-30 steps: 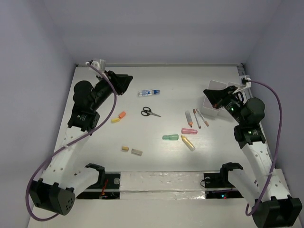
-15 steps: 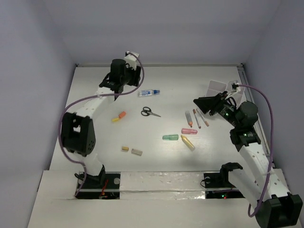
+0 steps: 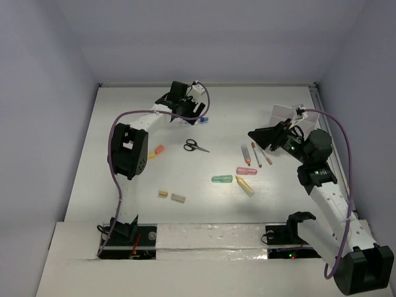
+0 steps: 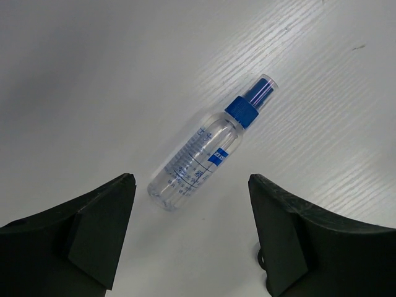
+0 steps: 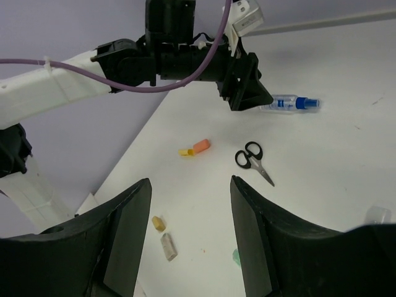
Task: Sort the stationery into containers
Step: Pick up the stationery from the center of the board.
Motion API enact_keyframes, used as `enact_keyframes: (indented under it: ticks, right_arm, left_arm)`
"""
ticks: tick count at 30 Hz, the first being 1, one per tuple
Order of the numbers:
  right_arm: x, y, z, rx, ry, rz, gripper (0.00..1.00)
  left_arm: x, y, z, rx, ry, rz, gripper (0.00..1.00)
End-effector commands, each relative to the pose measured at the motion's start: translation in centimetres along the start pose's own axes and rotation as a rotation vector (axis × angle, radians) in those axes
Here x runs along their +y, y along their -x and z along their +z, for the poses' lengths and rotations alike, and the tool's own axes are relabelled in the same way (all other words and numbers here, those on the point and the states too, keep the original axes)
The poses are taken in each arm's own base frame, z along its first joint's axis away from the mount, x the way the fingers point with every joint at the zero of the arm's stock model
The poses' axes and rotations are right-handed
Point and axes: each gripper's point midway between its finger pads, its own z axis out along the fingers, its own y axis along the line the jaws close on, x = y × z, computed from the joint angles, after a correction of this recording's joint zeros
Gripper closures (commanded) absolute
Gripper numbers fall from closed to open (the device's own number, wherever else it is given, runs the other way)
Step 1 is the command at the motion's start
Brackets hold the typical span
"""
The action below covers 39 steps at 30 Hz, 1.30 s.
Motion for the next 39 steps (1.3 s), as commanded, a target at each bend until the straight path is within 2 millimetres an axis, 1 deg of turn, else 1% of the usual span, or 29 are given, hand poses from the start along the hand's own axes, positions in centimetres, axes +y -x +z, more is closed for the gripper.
enact_keyframes:
  ticks: [1, 2, 4, 5, 7, 10, 13, 14, 15, 17, 18, 20, 21, 23, 24, 25, 26, 28, 29, 30, 31, 32, 33, 34, 35, 36, 37, 38, 39]
  right_arm:
    - [0.8, 0.4, 0.4, -0.005, 0.05, -0.024, 0.4]
    - [0.8, 0.4, 0.5, -0.003, 0.055, -0.024, 0.4]
    - [0.8, 0.3, 0.7, 0.003, 0.061, -0.018, 0.4]
    - [0.7, 0.3, 0.8, 0.005, 0.062, -0.016, 0.4]
    - [0.6, 0.2, 0.9, 0.011, 0.061, -0.008, 0.4]
    - [0.1, -0.2, 1.1, 0.024, 0.055, 0.004, 0.4]
    - [-0.3, -0.5, 1.4, 0.034, 0.049, 0.014, 0.4]
    - [-0.4, -0.4, 1.5, 0.033, 0.048, 0.014, 0.4]
    - [-0.4, -0.5, 1.5, 0.034, 0.047, 0.015, 0.4]
    - [-0.4, -0.7, 1.8, 0.041, 0.053, 0.02, 0.4]
    - [-0.4, -0.7, 1.8, 0.042, 0.052, 0.024, 0.4]
    - [-0.6, -0.8, 1.9, 0.046, 0.048, 0.031, 0.4]
    - [-0.7, -0.8, 2.0, 0.047, 0.045, 0.033, 0.4]
    - [-1.0, -0.9, 2.1, 0.055, 0.033, 0.043, 0.4]
    - [-1.1, -0.9, 2.2, 0.058, 0.029, 0.045, 0.4]
    - [-1.2, -0.7, 2.3, 0.053, 0.021, 0.044, 0.4]
    - [-1.7, -0.9, 2.5, 0.06, 0.006, 0.055, 0.39]
    - [-2.5, -0.9, 2.8, 0.059, -0.028, 0.071, 0.34]
    - [-2.8, -0.8, 3.0, 0.059, -0.04, 0.078, 0.31]
    - [-3.5, -1.1, 3.4, 0.068, -0.058, 0.099, 0.29]
    - [-4.0, -1.1, 3.6, 0.063, -0.075, 0.112, 0.24]
    - [-4.1, -0.9, 3.9, 0.053, -0.074, 0.115, 0.21]
    - [-4.3, -0.7, 4.3, 0.048, -0.075, 0.139, 0.2]
    - [-4.7, -1.0, 4.9, 0.06, -0.078, 0.162, 0.18]
    - [-4.3, -1.0, 5.4, 0.061, -0.062, 0.166, 0.16]
    - [-3.6, -0.2, 6.0, 0.053, -0.04, 0.163, 0.15]
    - [-3.2, -0.3, 6.7, 0.065, -0.023, 0.164, 0.14]
    - [-2.6, 0.1, 7.1, 0.058, -0.004, 0.153, 0.14]
    - [-1.6, 1.0, 7.6, 0.045, 0.024, 0.134, 0.13]
  left_arm:
    - [0.3, 2.0, -0.7, -0.041, -0.03, 0.042, 0.28]
    - [0.2, 1.3, 0.0, -0.026, -0.04, 0.041, 0.28]
    - [0.3, 1.0, 0.7, -0.017, -0.035, 0.041, 0.27]
    - [0.4, 0.2, 1.5, 0.005, -0.035, 0.04, 0.26]
    - [0.5, 0.2, 2.1, 0.009, -0.031, 0.038, 0.26]
    - [0.4, -0.5, 3.2, 0.022, -0.043, 0.037, 0.27]
    - [0.3, -1.5, 4.0, 0.051, -0.051, 0.036, 0.31]
    - [0.2, -2.2, 4.4, 0.066, -0.049, 0.034, 0.33]
    - [0.5, -2.4, 4.4, 0.075, -0.034, 0.034, 0.4]
    - [0.8, -2.3, 4.5, 0.071, -0.018, 0.036, 0.49]
    - [1.0, -2.4, 4.6, 0.074, -0.008, 0.035, 0.61]
    - [1.2, -2.2, 4.6, 0.07, 0.001, 0.03, 0.75]
    - [1.2, -2.1, 4.6, 0.071, 0.004, 0.029, 0.86]
    - [1.3, -2.2, 4.6, 0.073, 0.01, 0.024, 0.97]
    - [1.5, -2.1, 4.5, 0.073, 0.026, 0.019, 1.0]
    - [1.7, -1.8, 4.2, 0.062, 0.036, 0.014, 1.0]
    - [1.9, -1.0, 3.6, 0.03, 0.054, 0.003, 1.0]
    - [2.5, 0.7, 2.6, -0.023, 0.086, -0.009, 1.0]
    - [2.8, 2.6, 1.1, -0.07, 0.104, -0.031, 1.0]
    - [2.8, 3.9, 0.2, -0.106, 0.108, -0.045, 1.0]
    - [2.8, 5.4, -0.9, -0.149, 0.11, -0.066, 1.0]
    - [2.8, 8.3, -3.4, -0.236, 0.105, -0.082, 1.0]
    - [1.8, 9.8, -4.5, -0.292, 0.056, -0.14, 1.0]
    - [0.7, 10.9, -5.7, -0.333, 0.022, -0.165, 1.0]
    - [0.0, 12.6, -8.2, -0.425, -0.007, -0.184, 1.0]
    - [-1.6, 13.3, -9.4, -0.475, -0.086, -0.196, 1.0]
    - [-2.6, 13.5, -10.4, -0.506, -0.137, -0.263, 1.0]
    - [-4.5, 12.4, -10.4, -0.535, -0.187, -0.273, 1.0]
    - [-5.3, 13.1, -12.6, -0.584, -0.227, -0.273, 1.0]
